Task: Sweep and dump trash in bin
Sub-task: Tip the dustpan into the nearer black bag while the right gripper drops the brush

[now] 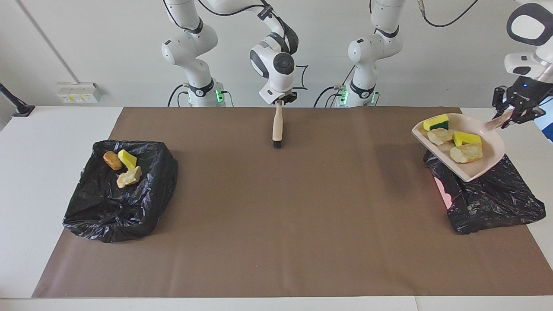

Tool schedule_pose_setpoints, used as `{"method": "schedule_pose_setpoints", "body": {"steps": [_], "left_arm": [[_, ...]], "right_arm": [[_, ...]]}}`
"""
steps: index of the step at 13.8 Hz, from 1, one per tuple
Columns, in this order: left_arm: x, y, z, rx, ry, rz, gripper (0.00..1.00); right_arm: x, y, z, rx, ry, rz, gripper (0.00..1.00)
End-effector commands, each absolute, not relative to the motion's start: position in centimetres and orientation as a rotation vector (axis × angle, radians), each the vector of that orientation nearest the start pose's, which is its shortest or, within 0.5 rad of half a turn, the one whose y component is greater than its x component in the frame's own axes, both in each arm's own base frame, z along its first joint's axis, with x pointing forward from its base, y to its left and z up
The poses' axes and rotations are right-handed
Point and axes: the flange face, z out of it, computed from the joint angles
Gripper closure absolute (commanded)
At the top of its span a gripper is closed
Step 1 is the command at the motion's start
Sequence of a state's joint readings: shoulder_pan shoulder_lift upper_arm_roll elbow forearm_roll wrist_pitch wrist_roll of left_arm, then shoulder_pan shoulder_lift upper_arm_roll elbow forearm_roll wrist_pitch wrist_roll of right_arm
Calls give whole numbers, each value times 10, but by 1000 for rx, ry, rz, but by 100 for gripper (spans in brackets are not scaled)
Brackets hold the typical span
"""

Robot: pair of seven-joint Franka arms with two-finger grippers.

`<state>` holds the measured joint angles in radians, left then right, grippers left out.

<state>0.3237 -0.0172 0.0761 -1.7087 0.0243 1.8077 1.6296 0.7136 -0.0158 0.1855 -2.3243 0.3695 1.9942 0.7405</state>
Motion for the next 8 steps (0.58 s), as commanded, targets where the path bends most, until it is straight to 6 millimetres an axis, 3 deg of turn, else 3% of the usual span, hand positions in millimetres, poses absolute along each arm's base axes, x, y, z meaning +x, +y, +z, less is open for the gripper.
{"method": "schedule_pose_setpoints", "body": {"steps": [1, 3, 6, 8], "left_arm": [[550, 261, 591, -2389, 1740, 24, 100], [560, 273, 588, -2277, 1732, 119, 100], [561, 304, 575, -2131, 1703, 322, 100], [561, 309, 568, -2046, 1703, 453, 100]], "right_arm": [[330, 371, 337, -3091, 59, 568, 0], [372, 353, 362, -3098, 109, 440, 0], [443, 305, 407, -3087, 193, 242, 0], [481, 270, 434, -3091, 160, 124, 0]]}}
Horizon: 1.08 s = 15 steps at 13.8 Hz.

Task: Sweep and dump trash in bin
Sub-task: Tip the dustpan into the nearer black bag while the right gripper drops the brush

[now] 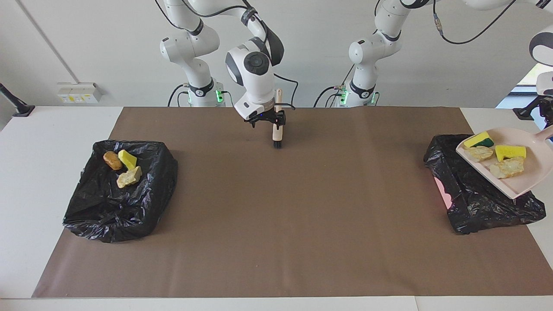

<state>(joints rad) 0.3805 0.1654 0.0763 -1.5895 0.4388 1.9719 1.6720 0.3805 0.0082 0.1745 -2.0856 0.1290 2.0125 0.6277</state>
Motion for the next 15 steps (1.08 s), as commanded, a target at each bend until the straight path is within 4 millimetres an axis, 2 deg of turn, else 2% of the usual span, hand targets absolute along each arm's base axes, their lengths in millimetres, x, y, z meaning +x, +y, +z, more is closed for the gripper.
{"method": "schedule_pose_setpoints", "body": {"steps": [1, 3, 4, 7, 9, 11, 13, 15], "left_arm": [[558, 314, 563, -2049, 1697, 464, 100], [563, 311, 563, -1933, 1705, 569, 100], [565, 311, 563, -1893, 1699, 607, 100], [568, 311, 563, -1787, 1691, 671, 100], [570, 308, 564, -1741, 1684, 706, 100], [575, 301, 573, -1614, 1675, 787, 100], [587, 277, 586, -1525, 1680, 793, 100], [589, 258, 603, -1524, 1673, 730, 100]], "right_arm": [[497, 251, 444, -3126, 111, 55, 0], [521, 219, 466, -3187, 50, -67, 0], [533, 202, 483, -3181, 75, -101, 0], [550, 158, 535, -3182, 89, -128, 0], [551, 136, 568, -3192, 36, -115, 0], [545, 113, 593, -3196, 50, -139, 0], [543, 92, 606, -3196, 110, -170, 0], [544, 75, 610, -3189, 163, -176, 0]]}}
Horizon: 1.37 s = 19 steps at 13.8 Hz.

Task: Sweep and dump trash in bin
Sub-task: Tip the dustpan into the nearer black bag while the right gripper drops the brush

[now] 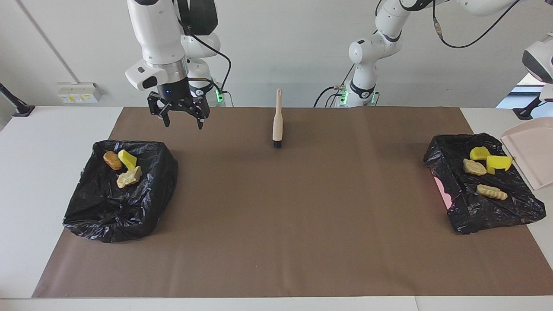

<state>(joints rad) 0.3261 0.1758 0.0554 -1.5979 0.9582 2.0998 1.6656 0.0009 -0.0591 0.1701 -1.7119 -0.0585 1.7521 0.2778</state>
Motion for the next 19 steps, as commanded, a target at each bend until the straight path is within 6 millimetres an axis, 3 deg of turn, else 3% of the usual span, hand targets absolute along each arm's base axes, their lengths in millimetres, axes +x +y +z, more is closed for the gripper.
{"method": "schedule_pose_setpoints", "body": {"steps": [1, 4, 6, 8, 10, 12, 15, 17, 19], "left_arm": [[587, 251, 608, -1562, 1675, 681, 100], [582, 230, 617, -1715, 1692, 517, 100], [582, 206, 612, -1855, 1687, 443, 100], [578, 178, 601, -2072, 1611, 367, 100], [572, 144, 585, -2274, 1571, 276, 100], [568, 90, 561, -2445, 1483, 197, 100], [567, -9, 543, -2653, 1255, 140, 100], [566, -60, 535, -2813, 1095, 84, 100], [562, -117, 527, -2910, 927, 51, 100]], "right_arm": [[544, 63, 610, -3187, 198, -162, 0], [532, 28, 645, -3175, 284, -192, 0], [525, -4, 667, -3178, 258, -166, 0], [519, -39, 675, -3185, 205, -135, 0], [512, -57, 677, -3184, 210, -122, 0], [510, -57, 667, -3183, 224, -88, 0], [501, -36, 644, -3168, 280, -26, 0], [498, -10, 645, -3174, 297, -26, 0], [503, -4, 645, -3176, 283, -38, 0]]}}
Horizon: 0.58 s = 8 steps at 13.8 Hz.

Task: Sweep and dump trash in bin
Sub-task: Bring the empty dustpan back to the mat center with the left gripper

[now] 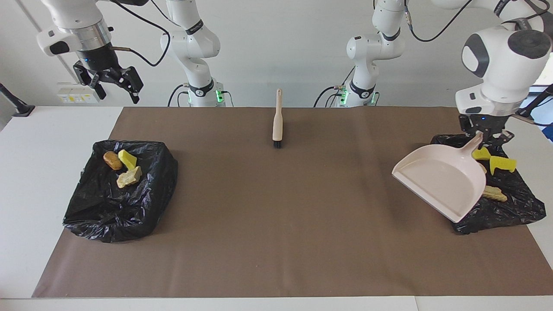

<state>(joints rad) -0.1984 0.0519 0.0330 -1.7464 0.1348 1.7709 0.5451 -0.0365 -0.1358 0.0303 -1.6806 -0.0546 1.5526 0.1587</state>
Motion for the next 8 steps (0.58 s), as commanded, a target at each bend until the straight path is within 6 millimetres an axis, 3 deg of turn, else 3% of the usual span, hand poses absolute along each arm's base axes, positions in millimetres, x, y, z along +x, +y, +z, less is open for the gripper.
{"method": "schedule_pose_setpoints", "body": {"steps": [1, 4, 7, 8], "left_arm": [[561, -144, 523, -2977, 806, 33, 100], [553, -210, 521, -3115, 554, -43, 100], [556, -310, 474, -3119, 362, 26, 100], [558, -327, 465, -3123, 298, 25, 100]], "right_arm": [[504, -12, 646, -3177, 292, -40, 0], [513, -24, 650, -3173, 247, -95, 0], [518, -32, 652, -3169, 254, -109, 0], [519, -33, 652, -3169, 256, -109, 0]]}}
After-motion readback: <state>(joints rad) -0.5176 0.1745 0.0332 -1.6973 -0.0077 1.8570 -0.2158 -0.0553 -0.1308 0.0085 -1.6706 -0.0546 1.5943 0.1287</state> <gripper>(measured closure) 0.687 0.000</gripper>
